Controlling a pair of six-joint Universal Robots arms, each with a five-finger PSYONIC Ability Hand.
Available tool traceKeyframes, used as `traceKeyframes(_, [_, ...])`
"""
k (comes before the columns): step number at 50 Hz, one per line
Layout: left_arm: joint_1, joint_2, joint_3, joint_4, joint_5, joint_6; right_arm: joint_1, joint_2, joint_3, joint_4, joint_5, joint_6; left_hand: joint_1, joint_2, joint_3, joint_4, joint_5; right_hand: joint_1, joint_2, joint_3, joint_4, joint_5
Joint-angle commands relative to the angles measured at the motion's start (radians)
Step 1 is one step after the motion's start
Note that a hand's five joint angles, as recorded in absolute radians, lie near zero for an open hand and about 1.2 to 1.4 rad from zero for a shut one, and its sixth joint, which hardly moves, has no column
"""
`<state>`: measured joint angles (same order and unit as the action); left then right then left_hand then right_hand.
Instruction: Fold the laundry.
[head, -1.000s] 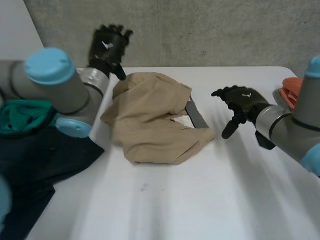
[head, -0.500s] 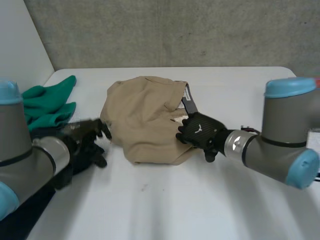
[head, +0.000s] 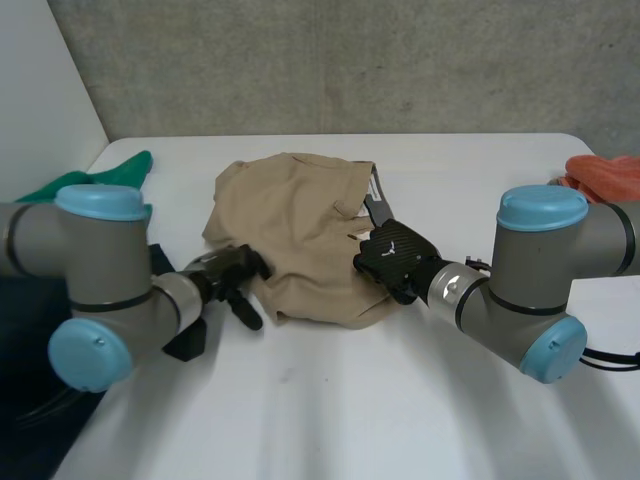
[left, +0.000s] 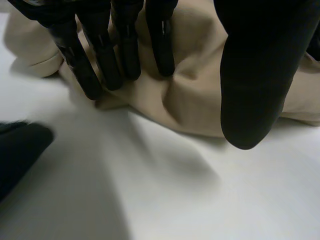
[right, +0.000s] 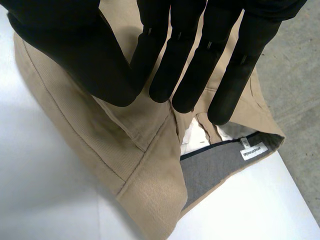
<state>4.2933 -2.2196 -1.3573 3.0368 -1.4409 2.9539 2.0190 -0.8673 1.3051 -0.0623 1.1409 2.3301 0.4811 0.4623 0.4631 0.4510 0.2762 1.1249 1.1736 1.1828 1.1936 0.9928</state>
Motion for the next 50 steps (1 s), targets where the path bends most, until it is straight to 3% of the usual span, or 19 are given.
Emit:
traceKeyframes(1, [-0.092,-0.097,0.119,0.01,-0.058,0.017,-0.006,0.001,0.002,-0.008,0.022,0.041,0.037,0.056,0.056,0.068,0.068,0.271,0.223,0.213,0.203,0.229])
traceKeyframes(2, [-0.105,-0.121,0.148,0.005,-0.082,0.028,-0.013,-0.002,0.0,-0.004,0.034,0.048,0.084,0.103,0.102,0.114,0.115,-0.153,-0.202,-0.211,-0.222,-0.196])
traceKeyframes(4, [-0.115,-0.141,0.173,-0.001,-0.111,0.04,-0.022,-0.006,-0.001,-0.001,0.049,0.051,0.166,0.185,0.184,0.196,0.197,-0.555,-0.604,-0.613,-0.624,-0.598])
traceKeyframes(8, [-0.127,-0.169,0.21,-0.018,-0.183,0.071,-0.051,-0.058,-0.01,0.027,0.059,0.093,0.556,0.575,0.574,0.586,0.586,-0.653,-0.702,-0.711,-0.722,-0.696])
traceKeyframes(10, [-0.127,-0.16,0.211,-0.019,-0.226,0.083,-0.077,-0.093,-0.018,0.059,0.05,0.144,0.913,0.932,0.931,0.943,0.943,-0.674,-0.723,-0.732,-0.743,-0.717])
traceKeyframes(11, [-0.127,-0.152,0.21,-0.018,-0.237,0.085,-0.085,-0.099,-0.021,0.071,0.045,0.159,0.915,0.934,0.933,0.945,0.946,-0.674,-0.723,-0.732,-0.743,-0.717])
traceKeyframes(16, [-0.119,-0.086,0.184,-0.015,-0.286,0.09,-0.098,-0.09,-0.061,0.166,-0.015,0.169,0.915,0.934,0.933,0.945,0.946,-0.671,-0.72,-0.729,-0.74,-0.714])
traceKeyframes(20, [-0.116,0.006,0.132,-0.003,-0.268,0.094,-0.105,-0.015,-0.125,0.271,-0.082,0.056,0.915,0.934,0.933,0.945,0.946,-0.666,-0.714,-0.723,-0.734,-0.708])
traceKeyframes(24, [-0.115,0.072,0.081,0.013,-0.245,0.123,-0.092,0.055,-0.176,0.297,-0.095,0.0,0.915,0.934,0.933,0.945,0.946,-0.666,-0.714,-0.723,-0.734,-0.708])
traceKeyframes(30, [-0.11,0.124,0.026,0.033,-0.234,0.198,-0.056,0.139,-0.234,0.268,-0.101,0.058,0.915,0.934,0.933,0.945,0.946,-0.569,-0.618,-0.627,-0.638,-0.612])
traceKeyframes(32, [-0.107,0.136,0.012,0.037,-0.234,0.229,-0.042,0.149,-0.244,0.248,-0.101,0.098,0.915,0.934,0.933,0.945,0.946,-0.268,-0.317,-0.326,-0.337,-0.31])
traceKeyframes(34, [-0.104,0.147,0.009,0.034,-0.233,0.249,-0.039,0.142,-0.248,0.224,-0.099,0.13,0.915,0.934,0.933,0.945,0.946,0.233,0.184,0.175,0.164,0.191])
traceKeyframes(42, [-0.098,0.3,0.05,-0.024,-0.211,0.407,-0.088,-0.126,-0.173,0.092,-0.055,0.429,0.915,0.934,0.933,0.945,0.946,0.271,0.223,0.213,0.203,0.229])
traceKeyframes(47, [-0.102,0.461,0.142,-0.094,-0.161,0.517,-0.147,-0.379,-0.144,0.202,-0.067,0.442,0.915,0.934,0.933,0.945,0.946,0.271,0.223,0.213,0.203,0.229])
traceKeyframes(50, [-0.109,0.512,0.187,-0.145,-0.151,0.547,-0.155,-0.453,-0.158,0.263,-0.062,0.437,0.915,0.934,0.933,0.945,0.946,0.271,0.223,0.213,0.203,0.229])
